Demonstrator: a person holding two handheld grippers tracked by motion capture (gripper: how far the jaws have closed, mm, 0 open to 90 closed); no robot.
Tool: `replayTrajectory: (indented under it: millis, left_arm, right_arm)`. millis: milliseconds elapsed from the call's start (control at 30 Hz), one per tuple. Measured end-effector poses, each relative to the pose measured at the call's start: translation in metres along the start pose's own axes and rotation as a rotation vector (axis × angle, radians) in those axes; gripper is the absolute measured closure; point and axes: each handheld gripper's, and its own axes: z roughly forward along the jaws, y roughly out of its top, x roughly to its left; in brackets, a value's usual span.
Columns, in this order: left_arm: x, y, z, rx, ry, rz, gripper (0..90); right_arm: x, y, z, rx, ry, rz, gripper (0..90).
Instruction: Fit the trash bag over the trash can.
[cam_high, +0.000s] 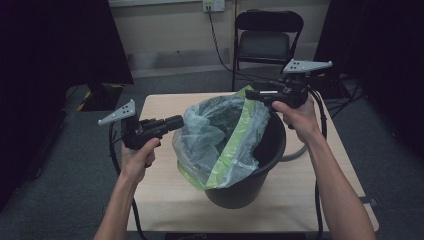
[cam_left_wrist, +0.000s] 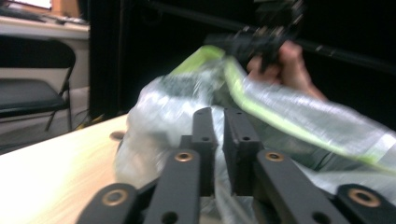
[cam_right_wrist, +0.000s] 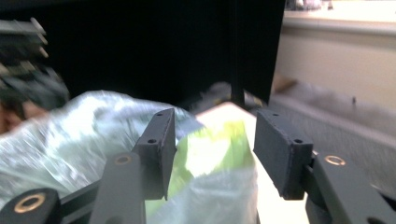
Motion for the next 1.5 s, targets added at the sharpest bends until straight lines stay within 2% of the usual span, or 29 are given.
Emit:
replayTrajectory:
  millis: [33,133,167,200,267,300,333,400,433,567,633,667,700,733,800,833,900,933,1000,1033,1133,1167,1200,1233,1267,1300,1367,1400,1500]
  left_arm:
    - [0.001,0.004,0.002,-0.007,0.018,0.004,76.5]
    - [0.010,0.009,0.015,-0.001,0.035,-0.005,67.7]
    - [0.018,0.008,0.027,0.021,0.066,-0.007,63.6]
    - [0.018,0.008,0.027,0.021,0.066,-0.007,62.8]
    - [0.027,0.002,0.039,0.040,0.050,-0.041,64.0]
    - [0.029,-0.003,0.043,0.044,0.035,-0.047,70.5]
    - [0.029,-0.003,0.043,0.044,0.035,-0.047,70.9]
    - [0.028,-0.005,0.039,0.033,0.039,-0.050,72.0]
    - [0.026,-0.005,0.036,0.034,0.041,-0.040,75.9]
    - [0.014,-0.008,0.024,0.032,0.061,-0.013,74.3]
    - [0.010,-0.011,0.019,0.019,0.061,-0.012,73.5]
    - [0.007,-0.012,0.016,0.015,0.062,-0.011,73.5]
    - [0.002,-0.014,0.012,0.011,0.061,0.003,73.0]
    - [0.002,-0.014,0.012,0.011,0.061,0.003,73.0]
    - [-0.001,-0.015,0.009,0.009,0.061,0.010,73.0]
    - [-0.003,-0.015,0.008,0.011,0.062,0.014,72.7]
    - [-0.004,-0.015,0.008,0.011,0.063,0.014,72.6]
    - [-0.004,-0.015,0.008,0.012,0.064,0.016,72.2]
    - [-0.004,-0.016,0.008,0.011,0.063,0.010,72.0]
    - [-0.004,-0.016,0.008,0.012,0.061,0.008,71.4]
    - [-0.005,-0.015,0.006,0.025,0.052,0.011,69.3]
    - [-0.005,-0.014,0.006,0.032,0.047,0.016,67.0]
    - [-0.005,-0.012,0.006,0.031,0.051,0.013,62.3]
    - [-0.004,-0.010,0.006,0.021,0.054,0.008,62.3]
    - [-0.003,-0.004,0.004,0.026,0.091,0.025,59.8]
    - [-0.002,0.000,0.004,0.022,0.104,0.036,55.4]
    - [0.004,0.011,0.006,0.001,0.070,0.020,54.9]
    - [0.007,0.015,0.011,0.021,0.068,0.018,53.4]
    - [0.016,0.021,0.028,0.037,0.053,0.008,52.1]
  right_arm:
    - [-0.001,-0.002,0.001,0.009,-0.005,0.001,48.7]
    - [-0.006,-0.008,0.000,0.028,-0.002,0.024,52.9]
    - [-0.008,-0.011,-0.002,0.030,-0.007,0.030,64.4]
    - [-0.008,-0.011,-0.002,0.030,-0.007,0.030,64.4]
    - [-0.009,-0.013,-0.005,0.009,0.003,0.034,72.8]
    - [-0.010,-0.016,-0.011,-0.017,0.007,0.035,82.4]
    - [-0.010,-0.016,-0.011,-0.017,0.007,0.035,82.4]
    - [-0.011,-0.020,-0.017,-0.028,-0.006,0.036,88.2]
    - [-0.014,-0.025,-0.025,-0.047,-0.016,0.047,89.0]
    - [-0.016,-0.033,-0.036,-0.069,-0.027,0.056,89.2]
    - [-0.017,-0.044,-0.045,-0.085,-0.043,0.074,88.9]
    - [-0.017,-0.044,-0.045,-0.085,-0.043,0.074,88.9]
    - [-0.017,-0.054,-0.050,-0.079,-0.059,0.082,88.2]
    - [-0.017,-0.054,-0.050,-0.079,-0.059,0.082,88.2]
    - [-0.018,-0.064,-0.052,-0.087,-0.062,0.095,86.6]
    - [-0.020,-0.074,-0.051,-0.070,-0.079,0.104,86.9]
    - [-0.021,-0.078,-0.049,-0.063,-0.078,0.112,87.3]
    - [-0.023,-0.088,-0.044,-0.041,-0.056,0.118,89.4]
    - [-0.023,-0.093,-0.041,-0.039,-0.043,0.120,89.9]
    - [-0.022,-0.100,-0.035,-0.031,-0.021,0.124,89.9]
    - [-0.022,-0.102,-0.032,-0.027,-0.011,0.129,86.9]
    - [-0.023,-0.101,-0.031,-0.018,-0.019,0.130,80.9]
    - [-0.024,-0.096,-0.033,-0.011,-0.050,0.118,77.0]
    - [-0.024,-0.096,-0.033,-0.011,-0.050,0.118,77.0]
    - [-0.025,-0.094,-0.034,-0.020,-0.053,0.118,75.7]
    - [-0.026,-0.089,-0.037,-0.028,-0.065,0.114,73.1]
    - [-0.029,-0.083,-0.041,-0.037,-0.093,0.115,68.2]
    - [-0.031,-0.079,-0.043,-0.039,-0.108,0.116,66.9]
    - [-0.036,-0.068,-0.045,-0.053,-0.122,0.119,64.7]
